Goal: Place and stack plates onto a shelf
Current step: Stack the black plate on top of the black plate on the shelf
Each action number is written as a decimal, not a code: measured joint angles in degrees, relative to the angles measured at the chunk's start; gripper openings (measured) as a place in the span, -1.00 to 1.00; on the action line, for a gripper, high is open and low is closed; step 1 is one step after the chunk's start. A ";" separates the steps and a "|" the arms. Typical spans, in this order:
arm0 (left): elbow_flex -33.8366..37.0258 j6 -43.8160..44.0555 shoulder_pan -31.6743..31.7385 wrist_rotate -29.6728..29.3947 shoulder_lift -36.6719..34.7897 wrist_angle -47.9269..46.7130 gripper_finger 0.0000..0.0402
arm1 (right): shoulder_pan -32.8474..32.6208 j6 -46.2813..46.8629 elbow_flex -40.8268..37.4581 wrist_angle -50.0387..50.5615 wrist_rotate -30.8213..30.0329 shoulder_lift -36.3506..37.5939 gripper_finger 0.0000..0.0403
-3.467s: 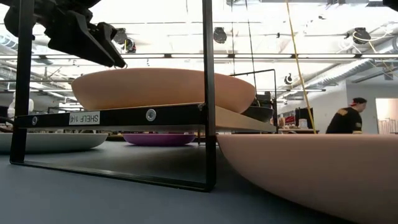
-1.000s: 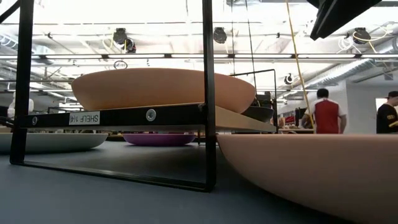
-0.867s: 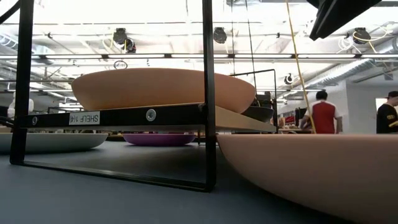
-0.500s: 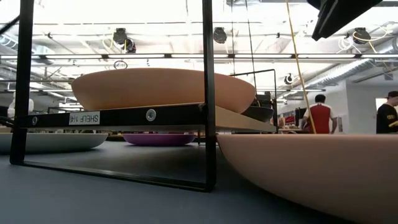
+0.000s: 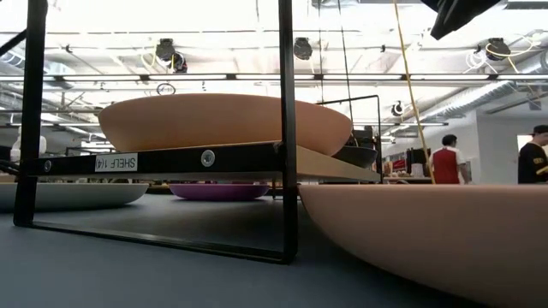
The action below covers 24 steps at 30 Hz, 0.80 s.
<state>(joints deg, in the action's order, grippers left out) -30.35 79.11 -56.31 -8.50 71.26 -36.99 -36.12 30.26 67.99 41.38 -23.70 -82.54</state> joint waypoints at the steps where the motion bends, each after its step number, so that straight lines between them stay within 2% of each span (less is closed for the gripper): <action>1: -0.26 -0.50 0.00 -0.14 0.02 -0.16 -0.48 | 0.00 -0.13 0.00 -0.02 -0.02 0.00 -0.49; 8: -2.06 -3.61 -0.02 -1.01 -0.13 0.31 -0.93 | 0.00 -1.19 0.00 -0.02 -0.07 0.00 -0.49; 14: -4.91 -7.14 0.00 -1.19 -0.07 -0.46 -0.94 | 0.00 -1.42 0.00 -0.02 -0.11 0.00 -0.49; 24: -16.06 -25.77 0.00 -2.26 -0.39 -0.84 -0.95 | 0.00 -1.65 0.00 0.04 -0.11 0.00 -0.49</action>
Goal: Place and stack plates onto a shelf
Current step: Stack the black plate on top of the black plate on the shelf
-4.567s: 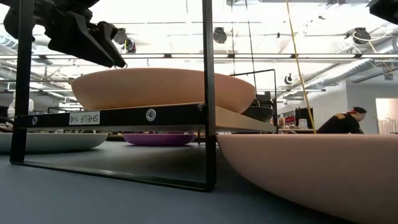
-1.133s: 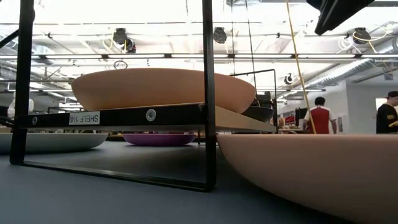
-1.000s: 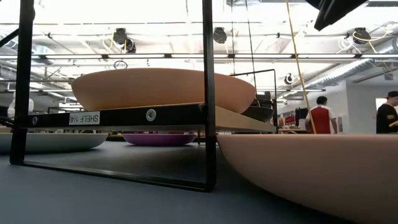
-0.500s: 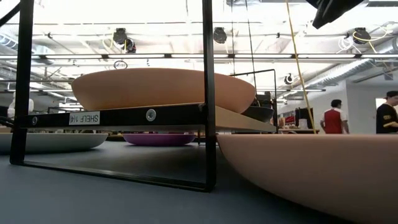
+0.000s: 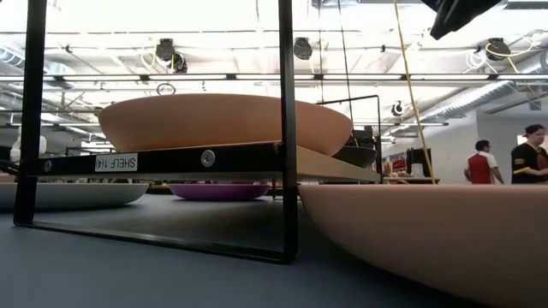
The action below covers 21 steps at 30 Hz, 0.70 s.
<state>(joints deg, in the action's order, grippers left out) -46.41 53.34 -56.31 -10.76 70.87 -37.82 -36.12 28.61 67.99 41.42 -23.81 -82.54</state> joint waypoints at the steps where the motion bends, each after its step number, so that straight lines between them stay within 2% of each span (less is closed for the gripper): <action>1: -1.51 -1.72 0.10 -0.75 0.00 0.05 -0.95 | 0.00 -0.13 0.00 0.01 0.00 0.00 -0.49; 9: -14.83 -12.92 3.37 -10.63 -0.07 -4.99 -0.95 | 0.00 -1.21 0.00 -0.01 -0.02 0.00 -0.49; 17: -26.74 -27.56 9.15 -12.01 -0.07 -5.16 -0.95 | 0.00 -0.87 -2.86 -0.48 0.07 -0.02 -0.49; 21: -31.05 -34.30 13.06 -15.37 -0.09 -5.03 -0.95 | 0.00 -0.84 -5.03 -0.45 0.09 -0.04 -0.49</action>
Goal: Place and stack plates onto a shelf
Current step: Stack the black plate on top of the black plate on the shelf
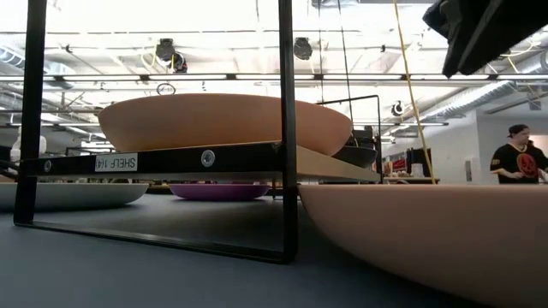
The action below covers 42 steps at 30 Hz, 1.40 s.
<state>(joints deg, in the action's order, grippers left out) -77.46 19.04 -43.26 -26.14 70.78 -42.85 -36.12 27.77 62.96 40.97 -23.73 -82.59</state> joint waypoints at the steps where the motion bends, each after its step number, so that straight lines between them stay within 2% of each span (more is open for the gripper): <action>1: -0.76 -1.70 1.09 -1.38 0.00 0.00 -0.95 | 0.00 0.00 -0.30 0.00 0.00 0.00 -0.49; 7: -2.74 -11.43 9.83 -7.07 0.00 3.65 -0.95 | 0.00 0.00 -0.90 0.00 0.02 0.00 -0.49; 16: -2.73 -18.69 23.95 -6.91 0.00 11.48 -0.95 | -1.17 3.65 -0.92 1.83 3.45 1.52 -0.49; 22: -2.73 -19.16 30.96 -6.90 0.29 11.80 -0.95 | -3.64 5.68 -0.94 2.55 0.83 3.25 -0.49; 28: -2.72 -16.48 34.92 -6.82 3.41 13.22 -0.95 | -5.18 4.37 -0.94 2.43 -6.72 4.03 -0.49; 32: -2.72 -14.05 36.50 -5.90 6.27 13.02 -0.95 | -5.26 -3.94 -0.96 0.54 -14.11 4.04 -0.49; 40: -2.70 -7.92 38.63 -3.82 10.78 13.03 -0.95 | -4.47 -35.17 -0.96 -16.94 -29.40 4.04 -0.49; 42: -2.68 -5.66 39.13 -3.71 11.63 12.77 -0.95 | -3.27 -43.89 -0.96 -21.46 -30.50 4.05 -0.49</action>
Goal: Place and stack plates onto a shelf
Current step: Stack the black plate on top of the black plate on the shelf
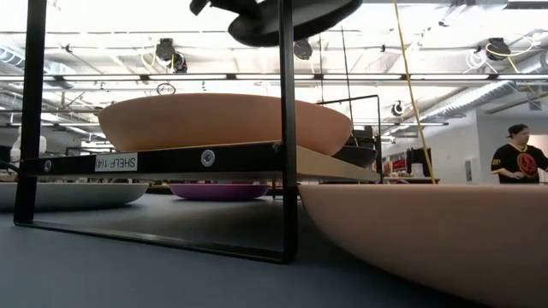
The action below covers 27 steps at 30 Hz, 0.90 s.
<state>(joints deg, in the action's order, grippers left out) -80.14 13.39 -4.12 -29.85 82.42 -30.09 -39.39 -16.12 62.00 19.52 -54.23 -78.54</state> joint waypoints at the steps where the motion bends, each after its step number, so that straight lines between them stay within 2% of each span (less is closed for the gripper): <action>1: -0.01 1.18 0.19 -0.04 0.31 0.02 -0.95 | 0.70 -4.27 0.00 -1.44 0.06 0.00 -0.49; 5: 0.00 5.12 0.40 -0.15 1.49 -0.02 -0.95 | 3.78 -15.97 0.02 -2.55 -0.46 -1.14 -0.49; 13: 0.00 6.93 0.46 -0.23 1.74 -1.51 -0.95 | 7.24 -25.37 0.02 0.75 -0.19 -2.86 -0.49; 16: 0.00 6.80 0.57 -0.19 1.74 -1.66 -0.95 | 8.33 -26.17 0.00 2.58 1.85 -3.01 -0.49; 22: 0.00 6.62 0.59 -0.19 1.74 -1.95 -0.95 | 10.08 -28.54 0.04 2.59 1.98 -3.33 -0.51; 27: 0.00 6.62 0.64 -0.21 1.74 -1.99 -0.93 | 10.86 -31.72 0.04 2.77 2.17 -3.31 -0.71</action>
<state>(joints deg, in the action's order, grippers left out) -80.14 20.01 -3.49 -30.07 84.16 -32.07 -28.53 -47.84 62.04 22.28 -52.06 -81.84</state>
